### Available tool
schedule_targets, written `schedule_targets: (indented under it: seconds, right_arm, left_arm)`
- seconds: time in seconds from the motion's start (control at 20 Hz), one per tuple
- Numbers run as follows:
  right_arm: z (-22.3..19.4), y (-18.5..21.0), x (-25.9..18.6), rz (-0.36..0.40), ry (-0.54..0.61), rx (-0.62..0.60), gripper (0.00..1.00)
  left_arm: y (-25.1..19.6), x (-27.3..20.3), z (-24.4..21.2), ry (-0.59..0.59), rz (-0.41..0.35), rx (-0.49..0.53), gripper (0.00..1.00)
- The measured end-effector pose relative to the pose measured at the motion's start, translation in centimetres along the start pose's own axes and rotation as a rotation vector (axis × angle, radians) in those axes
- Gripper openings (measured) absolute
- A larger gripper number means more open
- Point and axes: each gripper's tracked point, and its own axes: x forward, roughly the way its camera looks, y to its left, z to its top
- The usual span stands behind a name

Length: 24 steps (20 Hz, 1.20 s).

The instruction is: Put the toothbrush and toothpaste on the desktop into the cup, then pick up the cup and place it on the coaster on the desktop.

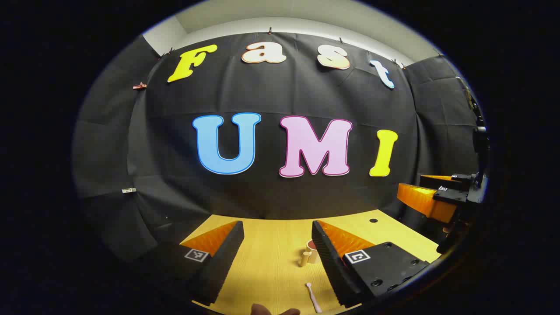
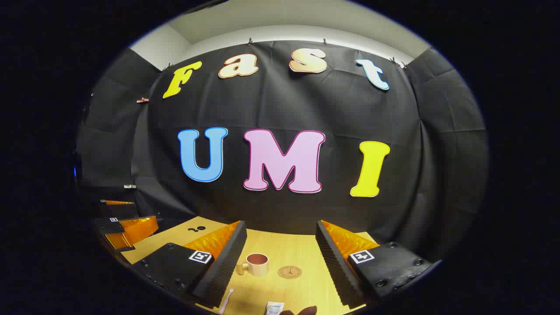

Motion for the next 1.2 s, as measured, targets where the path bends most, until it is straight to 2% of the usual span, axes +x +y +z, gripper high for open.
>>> schedule_targets:
  seconds: [0.75,1.0,1.2]
  right_arm:
    - [-1.6,-0.1,1.3,0.004,0.047,0.008,0.97]
    - [-3.5,-0.2,1.5,0.004,0.104,0.017,0.97]
    - [-6.7,-0.1,1.4,0.007,0.190,0.018,0.97]
  left_arm:
    - [0.0,1.3,-1.4,0.042,0.014,0.007,0.97]
    - [0.2,1.4,-2.4,0.066,0.020,0.004,0.97]
    - [0.1,1.2,-3.6,0.096,0.022,-0.001,0.97]
